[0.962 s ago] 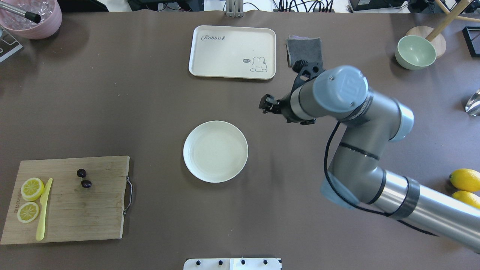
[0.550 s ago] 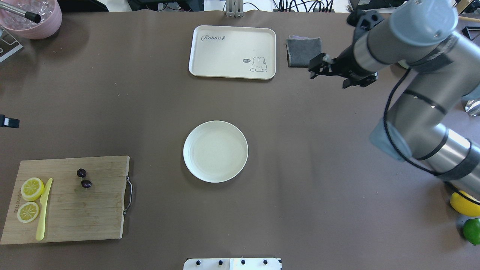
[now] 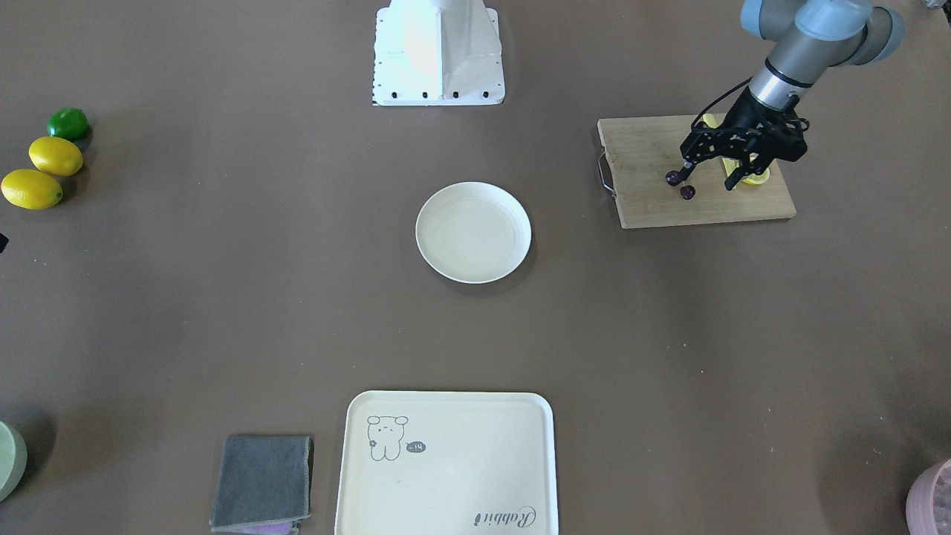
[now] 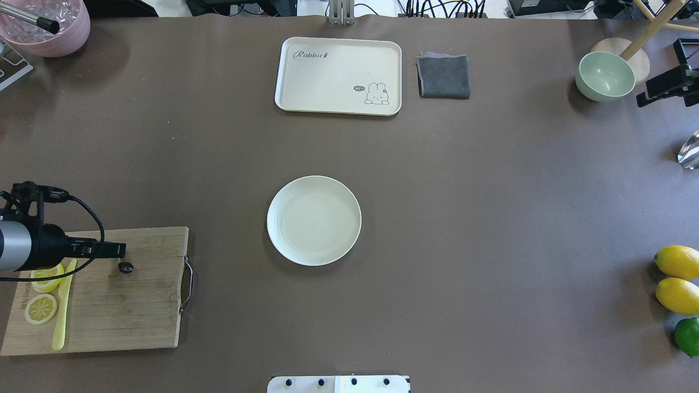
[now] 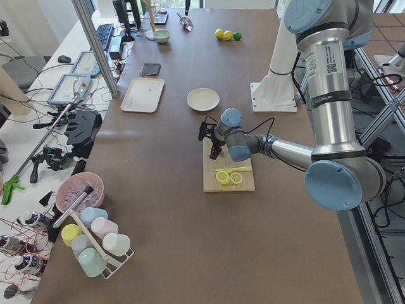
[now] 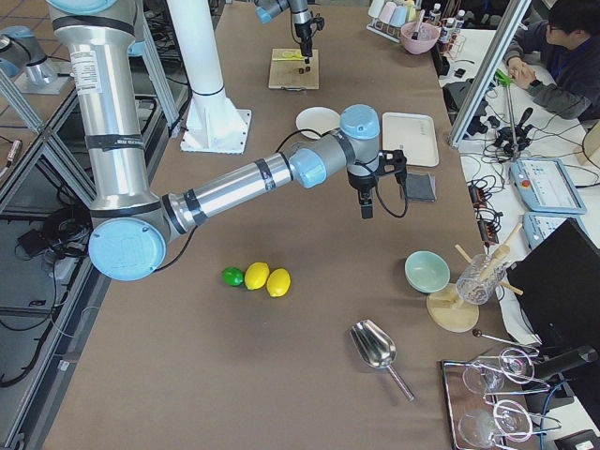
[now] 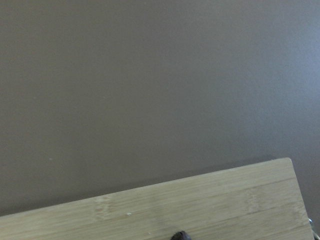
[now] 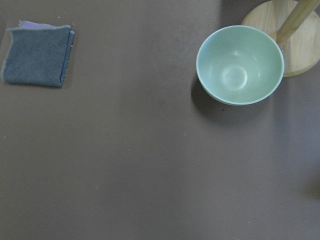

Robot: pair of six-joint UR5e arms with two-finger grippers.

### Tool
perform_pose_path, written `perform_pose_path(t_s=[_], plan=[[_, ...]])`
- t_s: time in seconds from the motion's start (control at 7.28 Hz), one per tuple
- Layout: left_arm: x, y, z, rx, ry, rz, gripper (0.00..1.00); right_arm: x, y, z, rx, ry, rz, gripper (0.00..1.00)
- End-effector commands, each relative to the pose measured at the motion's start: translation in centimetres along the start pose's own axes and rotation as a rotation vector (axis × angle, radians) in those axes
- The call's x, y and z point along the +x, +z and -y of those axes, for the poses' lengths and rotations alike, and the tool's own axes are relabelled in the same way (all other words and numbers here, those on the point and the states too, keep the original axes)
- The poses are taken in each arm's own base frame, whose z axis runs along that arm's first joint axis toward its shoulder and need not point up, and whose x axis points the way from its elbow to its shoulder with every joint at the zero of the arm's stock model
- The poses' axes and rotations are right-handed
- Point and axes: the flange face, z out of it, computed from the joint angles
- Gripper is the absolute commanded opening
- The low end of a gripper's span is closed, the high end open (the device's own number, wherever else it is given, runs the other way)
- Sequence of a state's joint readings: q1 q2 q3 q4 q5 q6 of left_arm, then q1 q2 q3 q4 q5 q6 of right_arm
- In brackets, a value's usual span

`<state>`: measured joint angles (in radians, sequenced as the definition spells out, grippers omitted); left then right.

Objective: Place red cherry on plate
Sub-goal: 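Grasp the stemmed dark cherry pair on the cutting board with the left gripper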

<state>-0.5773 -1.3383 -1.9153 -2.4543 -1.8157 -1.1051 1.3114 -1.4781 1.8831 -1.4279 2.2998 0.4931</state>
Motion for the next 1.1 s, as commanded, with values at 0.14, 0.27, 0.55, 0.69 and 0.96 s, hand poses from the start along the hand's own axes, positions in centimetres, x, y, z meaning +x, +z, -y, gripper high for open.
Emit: perform_pose_path(t_s=[0.14, 0.27, 0.55, 0.69, 0.96], plan=[[1.22, 2.15, -2.48, -0.007, 0.034, 0.03, 0.73, 2.68, -0.14, -1.11, -0.01, -0.01, -0.015, 1.0], [1.08, 2.44, -2.68, -0.014, 0.035, 0.042, 0.73, 2.91, -0.07, -1.21, -0.011, -0.006, -0.017, 1.0], [1.2, 2.29, -2.58, -0.012, 0.034, 0.041, 0.56, 3.06, 0.08, -1.2, -0.014, -0.004, -0.018, 1.0], [1.26, 2.24, -2.56, -0.011, 0.034, 0.04, 0.43, 3.08, 0.09, -1.21, -0.015, -0.003, -0.018, 1.0], [1.68, 1.88, -2.43, -0.006, 0.035, 0.031, 0.15, 3.17, 0.32, -1.15, -0.018, -0.001, -0.019, 1.0]])
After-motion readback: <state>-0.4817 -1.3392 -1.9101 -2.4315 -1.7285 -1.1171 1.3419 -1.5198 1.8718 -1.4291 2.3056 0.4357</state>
